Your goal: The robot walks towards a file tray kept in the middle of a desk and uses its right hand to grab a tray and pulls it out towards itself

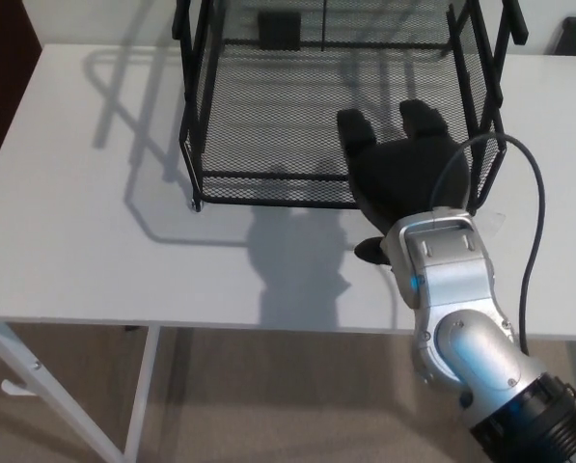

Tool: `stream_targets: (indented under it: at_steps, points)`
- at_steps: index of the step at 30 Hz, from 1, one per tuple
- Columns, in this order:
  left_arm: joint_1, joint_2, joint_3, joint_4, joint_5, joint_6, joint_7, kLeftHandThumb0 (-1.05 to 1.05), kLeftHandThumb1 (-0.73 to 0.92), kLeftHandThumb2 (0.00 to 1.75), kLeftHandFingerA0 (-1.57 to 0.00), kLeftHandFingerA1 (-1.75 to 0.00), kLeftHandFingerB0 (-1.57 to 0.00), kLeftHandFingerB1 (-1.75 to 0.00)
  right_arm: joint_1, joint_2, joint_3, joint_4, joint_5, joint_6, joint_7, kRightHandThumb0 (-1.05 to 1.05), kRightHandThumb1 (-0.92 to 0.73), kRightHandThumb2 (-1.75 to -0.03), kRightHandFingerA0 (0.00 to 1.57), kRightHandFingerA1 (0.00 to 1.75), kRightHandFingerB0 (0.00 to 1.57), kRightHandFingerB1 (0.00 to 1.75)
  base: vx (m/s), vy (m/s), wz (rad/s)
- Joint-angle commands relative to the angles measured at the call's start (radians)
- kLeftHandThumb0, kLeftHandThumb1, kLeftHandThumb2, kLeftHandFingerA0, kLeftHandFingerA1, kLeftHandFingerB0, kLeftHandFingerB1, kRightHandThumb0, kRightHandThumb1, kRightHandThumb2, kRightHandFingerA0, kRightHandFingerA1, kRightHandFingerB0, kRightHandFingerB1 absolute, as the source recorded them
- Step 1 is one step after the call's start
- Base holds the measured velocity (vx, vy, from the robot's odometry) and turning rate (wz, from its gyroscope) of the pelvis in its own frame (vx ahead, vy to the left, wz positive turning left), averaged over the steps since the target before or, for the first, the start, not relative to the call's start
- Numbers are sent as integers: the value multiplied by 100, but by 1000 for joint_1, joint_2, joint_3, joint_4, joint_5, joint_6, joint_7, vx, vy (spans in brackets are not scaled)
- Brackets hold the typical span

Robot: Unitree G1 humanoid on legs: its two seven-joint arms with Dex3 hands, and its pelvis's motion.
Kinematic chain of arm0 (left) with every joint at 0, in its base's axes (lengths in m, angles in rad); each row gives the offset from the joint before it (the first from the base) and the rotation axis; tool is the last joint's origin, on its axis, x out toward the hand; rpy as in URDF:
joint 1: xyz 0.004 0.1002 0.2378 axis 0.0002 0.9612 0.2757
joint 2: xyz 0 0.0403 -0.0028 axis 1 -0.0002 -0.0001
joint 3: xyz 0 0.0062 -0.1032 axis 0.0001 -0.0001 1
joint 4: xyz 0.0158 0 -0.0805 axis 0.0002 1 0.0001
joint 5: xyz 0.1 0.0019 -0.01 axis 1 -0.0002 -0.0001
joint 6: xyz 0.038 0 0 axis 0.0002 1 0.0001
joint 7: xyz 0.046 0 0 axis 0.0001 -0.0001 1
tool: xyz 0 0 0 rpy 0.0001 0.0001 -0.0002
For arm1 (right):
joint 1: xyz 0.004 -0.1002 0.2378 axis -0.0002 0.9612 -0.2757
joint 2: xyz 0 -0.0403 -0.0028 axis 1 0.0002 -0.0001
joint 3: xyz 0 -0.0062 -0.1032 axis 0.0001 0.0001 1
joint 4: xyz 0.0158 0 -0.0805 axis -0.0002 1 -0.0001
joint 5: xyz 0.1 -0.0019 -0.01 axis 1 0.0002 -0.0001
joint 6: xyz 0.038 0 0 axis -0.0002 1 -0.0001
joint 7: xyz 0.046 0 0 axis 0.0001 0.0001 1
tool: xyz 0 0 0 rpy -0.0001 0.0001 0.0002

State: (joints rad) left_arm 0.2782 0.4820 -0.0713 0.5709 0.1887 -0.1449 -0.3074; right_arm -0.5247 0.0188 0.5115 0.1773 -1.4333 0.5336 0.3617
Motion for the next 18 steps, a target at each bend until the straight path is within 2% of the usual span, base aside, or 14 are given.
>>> stream_targets:
  at_steps: [1,13,16,18]
  points:
    - [-2,19,-1,13,13,5,5,-47,37,54,-74,-67,-41,-62,-17,-22,11,20,19,7,-26,-77,-48,-79,0,0,0,0,0,0,0]
    - [-6,21,-9,-1,28,6,8,-49,37,55,-75,-68,-41,-63,36,-18,49,66,79,-6,-114,-75,-49,-79,0,2,0,1,0,0,0]
    - [-14,21,-7,8,21,8,1,-50,37,55,-75,-67,-41,-64,46,-25,57,84,89,-7,-146,-64,-47,-80,0,12,0,12,0,0,0]
    - [-13,23,-5,7,18,0,-1,-49,37,54,-76,-67,-40,-63,50,-31,61,85,95,-8,-143,-67,-46,-78,0,7,0,7,0,0,0]
